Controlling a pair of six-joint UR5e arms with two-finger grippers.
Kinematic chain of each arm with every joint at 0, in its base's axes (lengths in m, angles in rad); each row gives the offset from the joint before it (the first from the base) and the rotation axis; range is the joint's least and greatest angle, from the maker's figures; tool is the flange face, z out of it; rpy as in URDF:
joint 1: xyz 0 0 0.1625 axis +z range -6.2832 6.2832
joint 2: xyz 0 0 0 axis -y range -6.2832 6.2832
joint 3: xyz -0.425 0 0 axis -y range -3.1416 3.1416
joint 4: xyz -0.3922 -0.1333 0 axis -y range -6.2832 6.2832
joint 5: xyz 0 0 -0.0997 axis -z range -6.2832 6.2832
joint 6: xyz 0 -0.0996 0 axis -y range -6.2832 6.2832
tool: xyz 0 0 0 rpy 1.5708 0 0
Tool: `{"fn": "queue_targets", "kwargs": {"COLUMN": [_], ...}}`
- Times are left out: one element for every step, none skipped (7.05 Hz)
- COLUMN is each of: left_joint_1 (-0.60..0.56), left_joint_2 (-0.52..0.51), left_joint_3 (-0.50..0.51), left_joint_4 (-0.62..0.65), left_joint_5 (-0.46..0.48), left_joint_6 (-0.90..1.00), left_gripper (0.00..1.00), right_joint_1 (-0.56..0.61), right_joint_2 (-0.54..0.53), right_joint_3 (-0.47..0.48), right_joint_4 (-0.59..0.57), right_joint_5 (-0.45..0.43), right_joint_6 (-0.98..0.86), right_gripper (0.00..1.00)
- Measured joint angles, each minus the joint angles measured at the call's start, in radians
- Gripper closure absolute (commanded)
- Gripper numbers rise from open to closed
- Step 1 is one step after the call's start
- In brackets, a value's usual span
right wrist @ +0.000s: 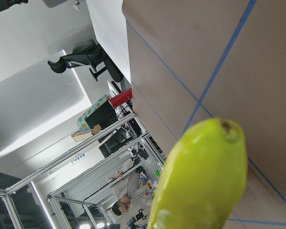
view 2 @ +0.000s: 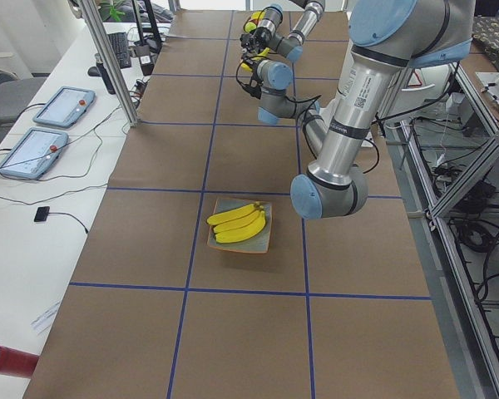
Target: Transfer all bananas from basket to plate
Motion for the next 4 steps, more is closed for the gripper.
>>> {"fn": "queue_targets", "kwargs": {"left_joint_1": [0.000,0.000,0.000,-0.004], "left_joint_2": [0.001,0.002,0.004,0.008], "left_joint_3": [0.000,0.000,0.000,-0.001], "left_joint_4": [0.000,0.000,0.002,0.005], "left_joint_5": [-0.001,-0.001,-0.001,-0.001], "left_joint_6": [0.001,0.001,0.001,0.002], "left_gripper": [1.00,1.00,1.00,1.00], "right_joint_1": [0.000,0.001,0.003,0.012], "right_joint_2": [-0.001,-0.007,-0.018,-0.035], "right_joint_3": [0.000,0.000,0.002,0.005], "right_joint_4": [0.000,0.000,0.000,0.000], "right_joint_5": [-0.001,0.000,0.002,0.005], "right_joint_6": [-0.003,-0.006,-0.019,-0.047], "right_gripper": [0.00,0.00,0.00,0.00]}}
